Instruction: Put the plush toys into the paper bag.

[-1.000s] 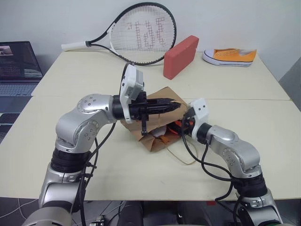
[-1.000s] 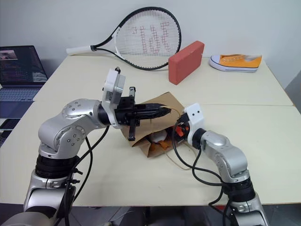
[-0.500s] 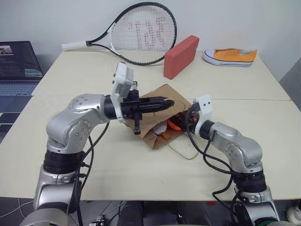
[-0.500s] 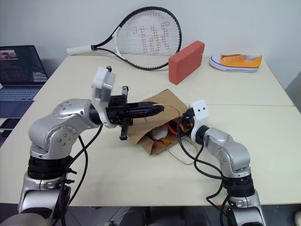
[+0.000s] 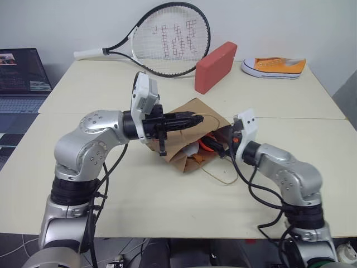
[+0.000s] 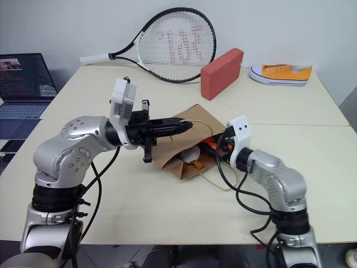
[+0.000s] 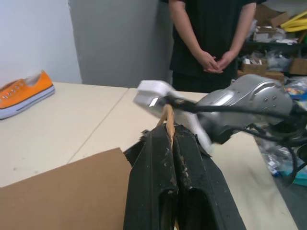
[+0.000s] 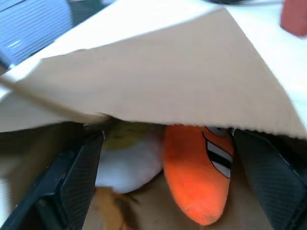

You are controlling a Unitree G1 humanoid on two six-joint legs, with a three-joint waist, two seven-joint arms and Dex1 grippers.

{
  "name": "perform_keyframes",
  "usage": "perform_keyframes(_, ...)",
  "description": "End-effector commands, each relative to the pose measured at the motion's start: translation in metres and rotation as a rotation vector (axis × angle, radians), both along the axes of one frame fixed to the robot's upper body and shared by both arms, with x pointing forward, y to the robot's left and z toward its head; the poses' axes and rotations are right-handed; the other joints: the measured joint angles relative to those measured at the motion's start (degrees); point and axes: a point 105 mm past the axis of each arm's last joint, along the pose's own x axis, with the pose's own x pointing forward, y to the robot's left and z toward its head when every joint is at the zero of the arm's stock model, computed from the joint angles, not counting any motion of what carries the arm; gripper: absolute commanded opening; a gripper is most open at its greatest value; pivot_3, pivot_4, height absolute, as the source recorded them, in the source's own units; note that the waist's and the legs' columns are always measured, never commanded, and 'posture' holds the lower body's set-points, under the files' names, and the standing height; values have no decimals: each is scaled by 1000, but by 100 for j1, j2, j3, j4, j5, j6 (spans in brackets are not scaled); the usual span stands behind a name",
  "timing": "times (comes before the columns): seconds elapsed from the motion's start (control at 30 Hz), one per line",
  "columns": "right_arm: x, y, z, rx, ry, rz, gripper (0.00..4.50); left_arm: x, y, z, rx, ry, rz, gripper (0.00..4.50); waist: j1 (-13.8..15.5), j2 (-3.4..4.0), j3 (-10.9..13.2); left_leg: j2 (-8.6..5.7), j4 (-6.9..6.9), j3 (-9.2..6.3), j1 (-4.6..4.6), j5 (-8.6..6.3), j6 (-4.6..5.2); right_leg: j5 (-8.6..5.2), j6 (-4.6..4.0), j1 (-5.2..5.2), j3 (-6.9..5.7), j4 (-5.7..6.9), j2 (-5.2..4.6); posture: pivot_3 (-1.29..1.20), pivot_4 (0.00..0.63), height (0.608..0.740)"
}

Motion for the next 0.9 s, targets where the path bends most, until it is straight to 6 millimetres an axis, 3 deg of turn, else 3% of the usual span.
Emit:
perform_keyframes(0.03,-23,-6,21,-19,-56,122,4470,1,-3,10,-13,-53,8,0,6,0,0,0,0,0,0,0,0,0,0,-1,0,0,0,0,150,740)
perform_keyframes(0.23,-57,-32,40,-64,-62,243,4470,3,-5,10,-21,-59,12,0,27,0,0,1,-1,1,-1,0,0,-2,-2,-1,-1,-1,0,0,150,740)
perform_keyframes(0.33,-67,-49,32,-104,-20,233,4470,4,-4,12,-31,-63,18,0,55,-2,0,0,-1,1,-3,0,0,-2,-2,0,-1,-3,0,0,150,740)
perform_keyframes(0.47,-64,-67,-2,-180,51,129,4470,5,-4,13,-38,-65,20,0,49,-3,-1,0,1,4,-2,0,0,-18,-29,0,1,-3,0,0,150,740)
perform_keyframes(0.63,-50,-63,-49,-244,69,58,4470,5,-5,17,-49,-72,13,0,36,-4,-2,2,2,13,5,0,0,-19,-30,0,6,-2,0,0,150,740)
perform_keyframes(0.9,-36,-46,-79,-275,39,60,4470,6,-2,24,-65,-86,29,0,47,-3,-1,1,3,10,1,0,0,-16,-26,0,5,-3,0,0,150,740)
